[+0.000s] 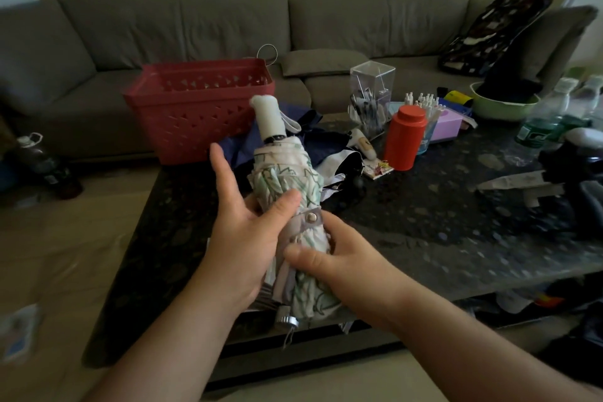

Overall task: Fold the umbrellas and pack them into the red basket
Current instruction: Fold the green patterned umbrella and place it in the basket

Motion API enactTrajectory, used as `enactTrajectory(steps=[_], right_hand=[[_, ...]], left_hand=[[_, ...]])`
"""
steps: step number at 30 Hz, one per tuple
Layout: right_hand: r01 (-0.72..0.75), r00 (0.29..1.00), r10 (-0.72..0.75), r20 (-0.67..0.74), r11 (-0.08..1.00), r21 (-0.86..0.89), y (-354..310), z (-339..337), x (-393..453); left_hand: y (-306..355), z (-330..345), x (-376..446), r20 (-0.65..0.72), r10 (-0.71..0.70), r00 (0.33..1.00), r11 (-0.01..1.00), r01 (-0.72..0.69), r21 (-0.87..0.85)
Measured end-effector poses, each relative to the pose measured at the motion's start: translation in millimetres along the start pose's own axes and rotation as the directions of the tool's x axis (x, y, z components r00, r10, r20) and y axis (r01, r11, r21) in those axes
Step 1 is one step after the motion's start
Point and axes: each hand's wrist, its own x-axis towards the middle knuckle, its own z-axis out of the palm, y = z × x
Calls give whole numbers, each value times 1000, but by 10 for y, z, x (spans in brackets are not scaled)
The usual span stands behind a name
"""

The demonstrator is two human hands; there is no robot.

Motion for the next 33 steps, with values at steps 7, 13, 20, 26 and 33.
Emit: enactTrajectory(steps=[7, 13, 20, 26, 33], right_hand=[[-2, 1000, 4, -25, 994, 113, -45, 12, 58], [17, 998, -32, -54, 969, -247, -93, 54, 68], [64, 972, -166, -164, 865, -498, -108, 24, 87], [11, 959, -205, -196, 716, -698, -358, -430, 2], [52, 996, -86, 8, 518, -854, -402, -442, 44]], left_hand=[[36, -66, 287, 7, -176, 984, 954, 172, -247], [117, 33, 428, -45, -176, 983, 971, 166, -169], [180, 53, 384, -252, -41, 967, 996, 61, 70], [319, -379, 272, 579, 552, 600, -27, -681, 732], [73, -274, 428, 847, 44, 530, -438, -752, 493]])
